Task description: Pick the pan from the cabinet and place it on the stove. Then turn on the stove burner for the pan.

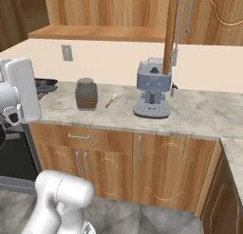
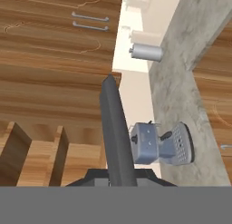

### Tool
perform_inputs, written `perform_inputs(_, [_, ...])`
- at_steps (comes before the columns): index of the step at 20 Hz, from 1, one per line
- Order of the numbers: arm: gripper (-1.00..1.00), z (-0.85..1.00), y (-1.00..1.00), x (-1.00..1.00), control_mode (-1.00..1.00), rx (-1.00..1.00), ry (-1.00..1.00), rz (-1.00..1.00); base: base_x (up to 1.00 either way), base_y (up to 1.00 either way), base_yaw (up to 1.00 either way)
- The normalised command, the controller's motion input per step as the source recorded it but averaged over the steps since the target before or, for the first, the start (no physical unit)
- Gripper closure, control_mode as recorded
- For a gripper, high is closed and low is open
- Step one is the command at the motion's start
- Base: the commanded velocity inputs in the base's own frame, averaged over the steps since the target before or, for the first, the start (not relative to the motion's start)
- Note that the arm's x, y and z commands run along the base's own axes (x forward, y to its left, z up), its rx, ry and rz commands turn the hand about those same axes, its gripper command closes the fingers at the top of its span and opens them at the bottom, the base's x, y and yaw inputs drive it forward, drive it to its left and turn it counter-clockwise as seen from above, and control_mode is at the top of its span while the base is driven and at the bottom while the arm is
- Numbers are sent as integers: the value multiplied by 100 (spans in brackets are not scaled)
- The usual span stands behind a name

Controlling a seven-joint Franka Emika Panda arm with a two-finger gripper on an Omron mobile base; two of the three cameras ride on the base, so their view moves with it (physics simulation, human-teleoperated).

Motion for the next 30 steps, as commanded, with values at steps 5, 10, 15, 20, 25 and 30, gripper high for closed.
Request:
perform_inputs(5, [100,0,0,0,100,0,0,0,-42,42,-7])
perform_inputs(10, [100,0,0,0,100,0,0,0,-31,63,-6])
perform_inputs(15, [100,0,0,0,100,0,0,0,-20,73,-5])
perform_inputs(20, [100,0,0,0,100,0,0,0,-37,68,-5])
perform_inputs(25, [100,0,0,0,100,0,0,0,-43,63,-5])
perform_inputs(30, [100,0,0,0,100,0,0,0,-20,64,-6])
